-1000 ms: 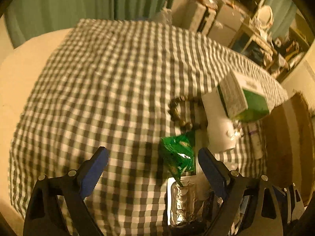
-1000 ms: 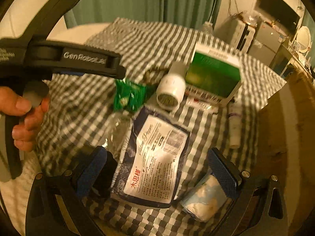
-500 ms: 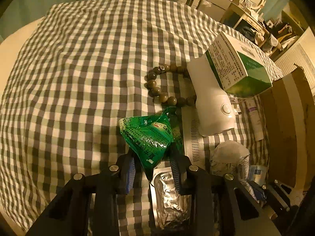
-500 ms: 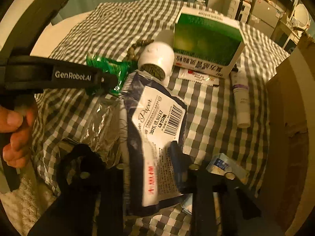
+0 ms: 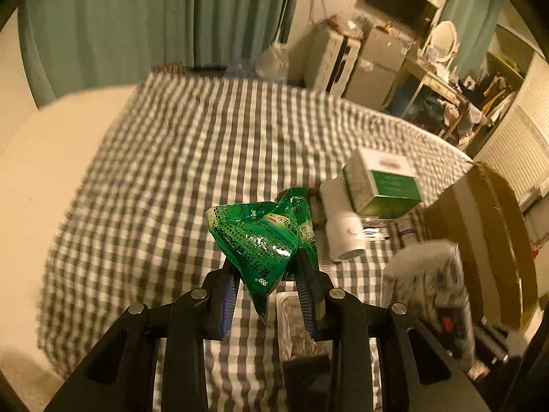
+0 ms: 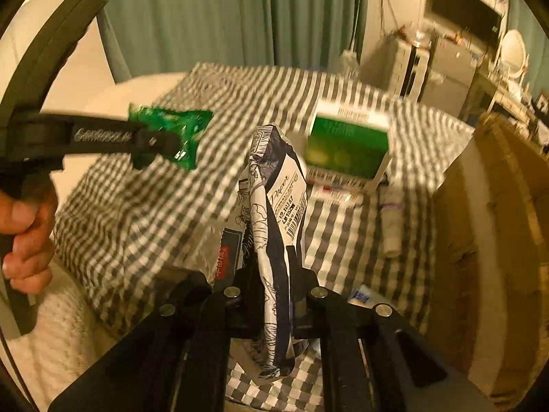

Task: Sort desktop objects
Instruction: 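Carry the green packet and printed bag over the cardboard box with both tools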

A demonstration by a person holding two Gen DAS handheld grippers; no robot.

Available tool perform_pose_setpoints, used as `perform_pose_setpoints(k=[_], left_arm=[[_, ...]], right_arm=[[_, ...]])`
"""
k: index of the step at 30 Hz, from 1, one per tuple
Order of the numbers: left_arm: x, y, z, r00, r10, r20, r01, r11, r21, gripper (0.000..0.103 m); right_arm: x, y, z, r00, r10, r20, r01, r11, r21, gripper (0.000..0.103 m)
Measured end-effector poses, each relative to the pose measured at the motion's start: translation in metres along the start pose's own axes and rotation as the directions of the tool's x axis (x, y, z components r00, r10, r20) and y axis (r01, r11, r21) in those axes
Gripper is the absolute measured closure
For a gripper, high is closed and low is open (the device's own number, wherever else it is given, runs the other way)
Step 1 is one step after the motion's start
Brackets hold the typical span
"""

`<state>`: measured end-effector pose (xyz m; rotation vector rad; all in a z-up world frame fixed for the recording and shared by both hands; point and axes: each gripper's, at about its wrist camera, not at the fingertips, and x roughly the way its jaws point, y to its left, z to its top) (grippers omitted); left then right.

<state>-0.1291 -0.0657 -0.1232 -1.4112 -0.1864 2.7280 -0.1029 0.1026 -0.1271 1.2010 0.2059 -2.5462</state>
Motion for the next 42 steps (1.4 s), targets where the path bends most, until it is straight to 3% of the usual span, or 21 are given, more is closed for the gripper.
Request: perform_pose_setpoints(k=[5,9,14,22,30,34,42], left_arm=[[-0.050,-0.015,-0.006,0.989,0.032,0.146,-0.039,0.998,0.047,0.071],[-0.089,-0.022,-0.020,0.961,0.050,0.271,-0.070,0.996,0.062,0.071],[-0.119,-0.023,-0.035,0.928,0.068,0.365,-0.097,0.993,0.060,0.071],[-0.146,-0.032,-0.044,0.911,0.081,0.403,-0.105,0.994,0.036,0.071],[-0.182,-0.067,-0.034,0.884,0.067,0.463,-0.116,0.990,0.078,0.071],[-0.197,-0.088,-0.030,0.877,0.034,0.480,-0.092,0.991,0.097,0.071],[-0.209,-0.153,-0.018,0.874,-0.063,0.482,-0.023,0.985,0.171,0.071]], right_arm=[[-0.039,0.004,0.006,0.994,-0.011,0.110,0.012,1.000,-0.003,0.094],[-0.069,0.010,0.004,0.982,-0.012,0.190,0.016,1.000,-0.018,0.094],[-0.100,0.016,0.000,0.964,-0.016,0.264,0.026,0.999,-0.036,0.094],[-0.145,0.008,0.000,0.927,0.008,0.376,-0.014,1.000,0.015,0.094],[-0.182,-0.021,0.002,0.889,-0.014,0.457,-0.007,0.999,0.045,0.094],[-0.201,-0.042,0.001,0.872,-0.019,0.489,-0.020,0.997,0.076,0.094],[-0.239,-0.086,0.000,0.836,-0.088,0.542,0.031,0.993,0.113,0.094]])
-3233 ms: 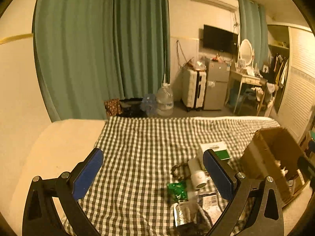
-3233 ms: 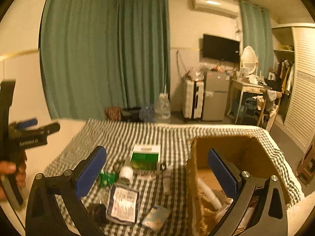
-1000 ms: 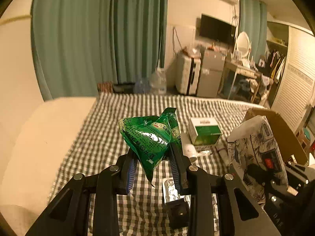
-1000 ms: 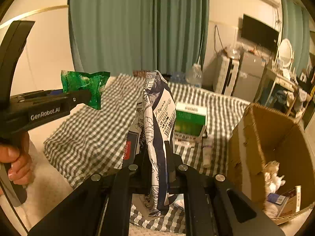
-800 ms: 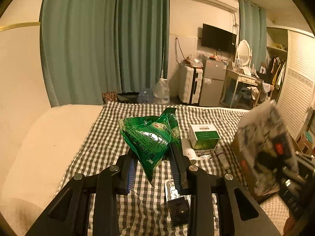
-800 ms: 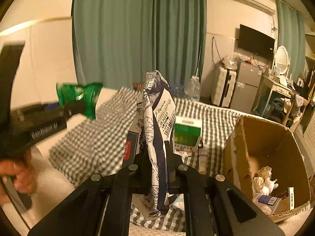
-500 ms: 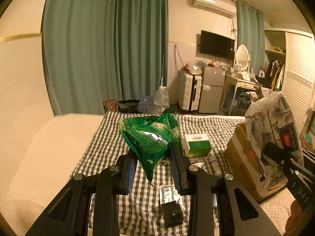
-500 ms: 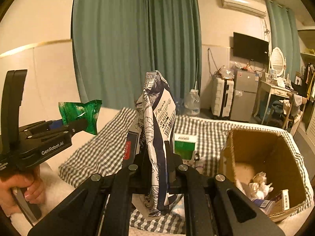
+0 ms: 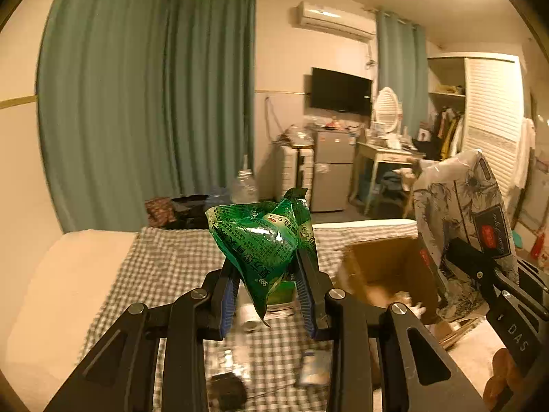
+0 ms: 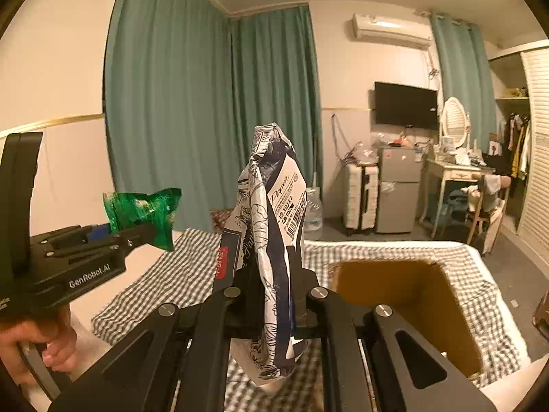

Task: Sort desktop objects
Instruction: 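Carry the green packet and printed bag over the cardboard box with both tools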

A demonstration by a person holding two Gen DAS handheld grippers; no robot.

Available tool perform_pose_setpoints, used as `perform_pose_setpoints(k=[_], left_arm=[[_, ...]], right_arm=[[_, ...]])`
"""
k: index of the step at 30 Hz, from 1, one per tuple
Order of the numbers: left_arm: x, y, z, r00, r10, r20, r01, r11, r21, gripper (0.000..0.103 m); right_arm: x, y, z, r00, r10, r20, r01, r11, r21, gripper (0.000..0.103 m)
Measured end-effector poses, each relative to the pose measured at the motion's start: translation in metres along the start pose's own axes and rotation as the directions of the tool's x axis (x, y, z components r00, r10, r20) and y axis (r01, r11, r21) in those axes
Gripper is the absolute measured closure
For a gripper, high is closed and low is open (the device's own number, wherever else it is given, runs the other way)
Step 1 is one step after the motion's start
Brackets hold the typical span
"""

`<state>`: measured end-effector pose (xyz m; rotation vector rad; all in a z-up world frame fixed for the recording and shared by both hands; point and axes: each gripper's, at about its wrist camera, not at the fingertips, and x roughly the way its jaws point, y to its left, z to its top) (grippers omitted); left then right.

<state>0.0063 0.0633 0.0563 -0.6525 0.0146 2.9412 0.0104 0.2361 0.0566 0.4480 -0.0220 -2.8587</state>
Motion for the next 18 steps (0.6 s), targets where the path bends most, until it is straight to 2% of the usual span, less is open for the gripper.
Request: perform_pose_setpoints(k=[9,18], left_arm=[[0.020,-0.064,0.017,0.996,-0.092,-0.017,0.092,0.996,0.019,0.071],[0.063,-0.132,0.013,0.983,-0.170,-0.075,0.175,0.983,0.059,0.071]], right_arm=[[-0.024,-0.059,0.011,0.997,-0.076,0.031,0.075,0.996,0.039,0.094],[-0.029,-0.123,-0.002,0.991,-0.137,-0.003,0.137,0.985,0.103,0.094]])
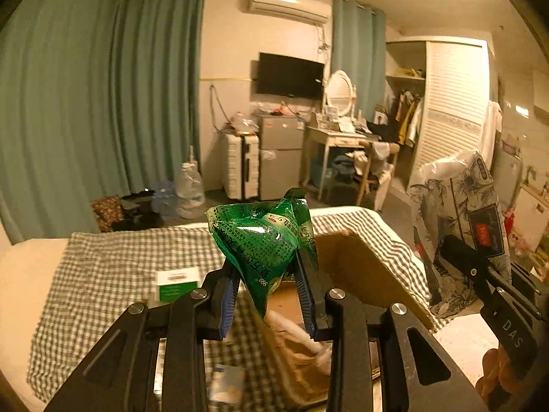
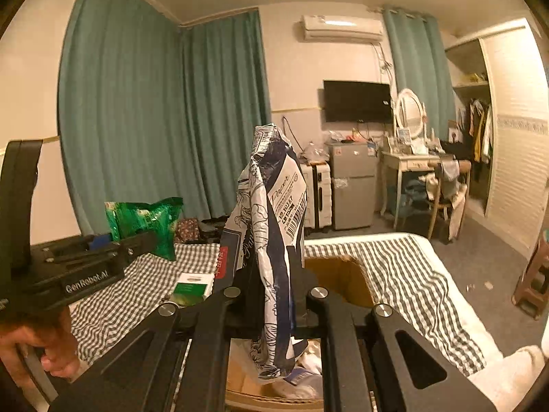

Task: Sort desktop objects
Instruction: 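Carry the green packet and printed bag over the cardboard box with both tools, then release the green packet and printed bag into the box with both tools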

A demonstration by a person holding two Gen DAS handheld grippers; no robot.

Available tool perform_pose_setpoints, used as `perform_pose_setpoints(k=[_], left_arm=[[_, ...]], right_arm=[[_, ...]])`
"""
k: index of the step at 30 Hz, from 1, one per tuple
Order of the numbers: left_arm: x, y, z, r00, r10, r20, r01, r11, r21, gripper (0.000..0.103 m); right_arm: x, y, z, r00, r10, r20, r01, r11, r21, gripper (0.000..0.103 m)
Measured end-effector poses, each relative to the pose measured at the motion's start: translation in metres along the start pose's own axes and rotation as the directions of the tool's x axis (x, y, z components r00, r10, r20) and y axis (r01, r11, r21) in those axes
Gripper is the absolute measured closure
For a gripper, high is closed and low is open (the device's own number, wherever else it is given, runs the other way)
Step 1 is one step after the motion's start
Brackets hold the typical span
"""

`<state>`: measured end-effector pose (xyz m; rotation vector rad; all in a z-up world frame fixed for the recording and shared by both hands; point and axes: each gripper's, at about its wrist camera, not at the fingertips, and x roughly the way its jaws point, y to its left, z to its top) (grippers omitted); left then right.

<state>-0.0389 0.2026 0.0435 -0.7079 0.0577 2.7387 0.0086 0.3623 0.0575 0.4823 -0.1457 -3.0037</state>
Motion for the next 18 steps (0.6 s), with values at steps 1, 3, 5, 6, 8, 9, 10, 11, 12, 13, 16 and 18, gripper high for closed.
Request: perform_pose_setpoints(k=[1,3,5,6,8,9,10,11,12,13,16,18], left_arm=[[0.004,-0.006,-0.004,1.000,-0.006,-0.009,0.006,1.000,0.005,0.071],[0.018,-0.015,-0.010,0.999,-0.024,-0.034,0.025,1.000,0.013,0.071],[0.033,-0.025,-0.018,0.997,-0.042,-0.061,0.043,0.999,0.017,0.071],[0.041,-0.030,-0.021,0.996,-0.047,-0.077,0.049,0.999,0.020,0.071],[0.054,-0.037,-0.031,0.993,-0.053,-0.101,0.055,0.998,0.018,0.071],[0.061,-0.038,-0.035,0.992,-0.058,-0.113,0.059,0.998,0.014,0.071],[0.068,-0.040,-0.038,0.990,-0.063,-0.125,0.064,0.998,0.011,0.071],[0.077,-0.043,-0.042,0.988,-0.064,-0.139,0.067,0.998,0.013,0.071],[0.081,-0.043,-0.043,0.987,-0.065,-0.147,0.068,0.998,0.018,0.071],[0.088,-0.044,-0.047,0.986,-0.063,-0.156,0.067,0.998,0.021,0.071],[0.104,-0.044,-0.056,0.980,-0.064,-0.187,0.069,0.997,0.019,0.071],[0.111,-0.044,-0.061,0.977,-0.058,-0.205,0.064,0.998,0.024,0.071]], right_arm=[[0.000,-0.005,-0.002,1.000,0.000,-0.005,0.000,1.000,0.007,0.094],[0.006,-0.012,-0.006,1.000,-0.002,-0.021,0.002,1.000,0.012,0.094],[0.011,-0.015,-0.012,0.999,-0.007,-0.042,0.008,1.000,0.008,0.094],[0.015,-0.017,-0.016,0.998,-0.008,-0.056,0.009,1.000,0.007,0.094],[0.024,-0.023,-0.022,0.997,-0.010,-0.083,0.010,1.000,0.003,0.094],[0.028,-0.026,-0.025,0.995,-0.013,-0.097,0.013,1.000,-0.001,0.094],[0.033,-0.026,-0.028,0.994,-0.015,-0.110,0.015,1.000,-0.003,0.094],[0.036,-0.028,-0.032,0.993,-0.016,-0.120,0.016,1.000,-0.003,0.094],[0.039,-0.030,-0.034,0.992,-0.016,-0.129,0.017,1.000,0.001,0.094],[0.042,-0.032,-0.036,0.991,-0.015,-0.136,0.016,1.000,0.006,0.094],[0.051,-0.038,-0.043,0.987,-0.022,-0.161,0.024,1.000,0.014,0.094],[0.057,-0.044,-0.048,0.983,-0.020,-0.181,0.025,0.999,0.024,0.094]])
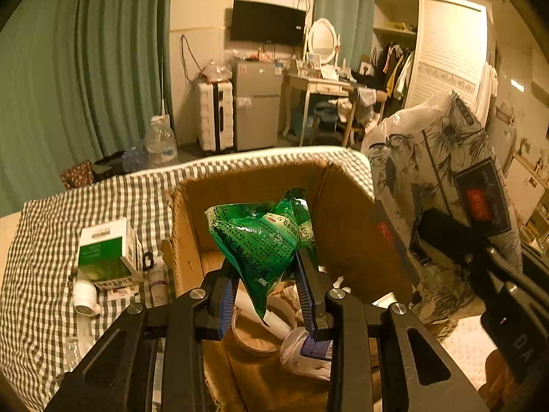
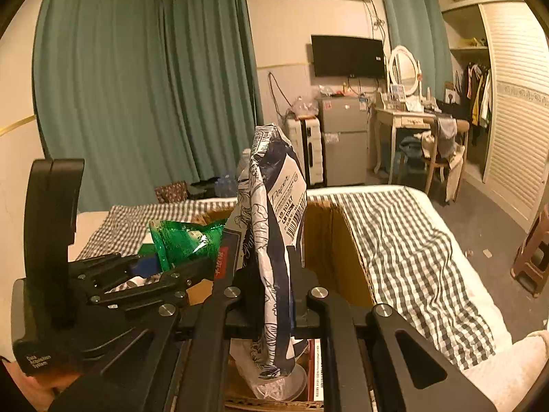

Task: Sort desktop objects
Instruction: 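Release the green packet and printed bag into the box with both tools, then move both tools back over the remaining items on the bedspread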

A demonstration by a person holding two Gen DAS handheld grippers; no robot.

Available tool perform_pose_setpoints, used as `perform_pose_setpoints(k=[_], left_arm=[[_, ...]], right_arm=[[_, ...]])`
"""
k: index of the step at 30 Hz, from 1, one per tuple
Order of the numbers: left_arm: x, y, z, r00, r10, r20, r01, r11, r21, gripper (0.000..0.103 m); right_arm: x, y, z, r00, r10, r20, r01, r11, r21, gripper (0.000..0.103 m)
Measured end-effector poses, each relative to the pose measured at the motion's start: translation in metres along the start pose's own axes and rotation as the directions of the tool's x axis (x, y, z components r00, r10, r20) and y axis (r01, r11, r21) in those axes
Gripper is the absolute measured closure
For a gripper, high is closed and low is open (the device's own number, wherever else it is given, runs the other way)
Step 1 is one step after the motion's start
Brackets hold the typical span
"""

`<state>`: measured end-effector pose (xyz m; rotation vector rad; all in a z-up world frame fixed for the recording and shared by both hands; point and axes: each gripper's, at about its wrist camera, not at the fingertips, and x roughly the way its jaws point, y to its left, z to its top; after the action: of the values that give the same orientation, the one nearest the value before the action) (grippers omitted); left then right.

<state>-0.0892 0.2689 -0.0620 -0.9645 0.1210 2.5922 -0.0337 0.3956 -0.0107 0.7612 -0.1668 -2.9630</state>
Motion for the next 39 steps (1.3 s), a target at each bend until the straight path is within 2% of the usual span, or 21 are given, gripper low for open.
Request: perform_pose_setpoints(k=[5,6,7,9,14,20,22,27,31,33,39], left_arm=[[0.017,-0.001,-0.006,0.999,0.009,-0.044,-0.009,1.000,0.000,0.068],[0.019,0.000,-0.007,0.999,0.008,-0.050,-0.008,1.000,0.001,0.064],[0.018,0.003,-0.007,0.999,0.008,-0.049,-0.008,1.000,0.001,0.056],[0.014,0.005,-0.006,0.999,0.018,-0.033,-0.018,1.000,-0.006,0.051],[-0.003,0.012,0.003,1.000,0.026,-0.002,-0.027,0.999,-0.031,0.047],[-0.045,0.032,0.014,0.997,0.068,0.046,-0.067,0.997,-0.028,0.041],[-0.065,0.046,0.018,0.993,0.089,0.073,-0.086,0.995,-0.044,0.035],[-0.112,0.080,0.026,0.983,0.135,0.127,-0.124,0.988,-0.091,0.029],[-0.153,0.113,0.033,0.968,0.182,0.172,-0.159,0.978,-0.136,0.020],[-0.168,0.127,0.038,0.963,0.194,0.186,-0.166,0.974,-0.156,0.019],[-0.201,0.158,0.045,0.948,0.240,0.208,-0.196,0.957,-0.211,0.013]], right_arm=[[0.024,-0.005,-0.009,0.997,-0.017,-0.071,0.017,1.000,0.002,0.092],[0.027,-0.004,-0.010,0.996,-0.022,-0.081,0.022,1.000,-0.002,0.092],[0.030,-0.003,-0.011,0.995,-0.030,-0.090,0.030,1.000,-0.009,0.090],[0.031,-0.001,-0.013,0.994,-0.052,-0.094,0.051,0.998,-0.022,0.077],[0.020,-0.002,-0.009,0.997,-0.054,-0.049,0.053,0.999,-0.006,0.063],[0.003,0.001,-0.005,0.997,-0.079,-0.018,0.079,0.997,0.000,0.058],[-0.003,0.003,-0.001,0.997,-0.079,-0.002,0.079,0.997,0.005,0.055],[-0.032,0.016,0.007,0.996,-0.053,0.076,0.051,0.998,0.032,0.041],[-0.054,0.031,0.015,0.989,-0.062,0.132,0.063,0.998,-0.002,0.034],[-0.065,0.041,0.017,0.988,-0.045,0.149,0.048,0.999,-0.017,0.027],[-0.088,0.073,0.028,0.983,0.017,0.184,-0.011,0.999,-0.034,0.018]])
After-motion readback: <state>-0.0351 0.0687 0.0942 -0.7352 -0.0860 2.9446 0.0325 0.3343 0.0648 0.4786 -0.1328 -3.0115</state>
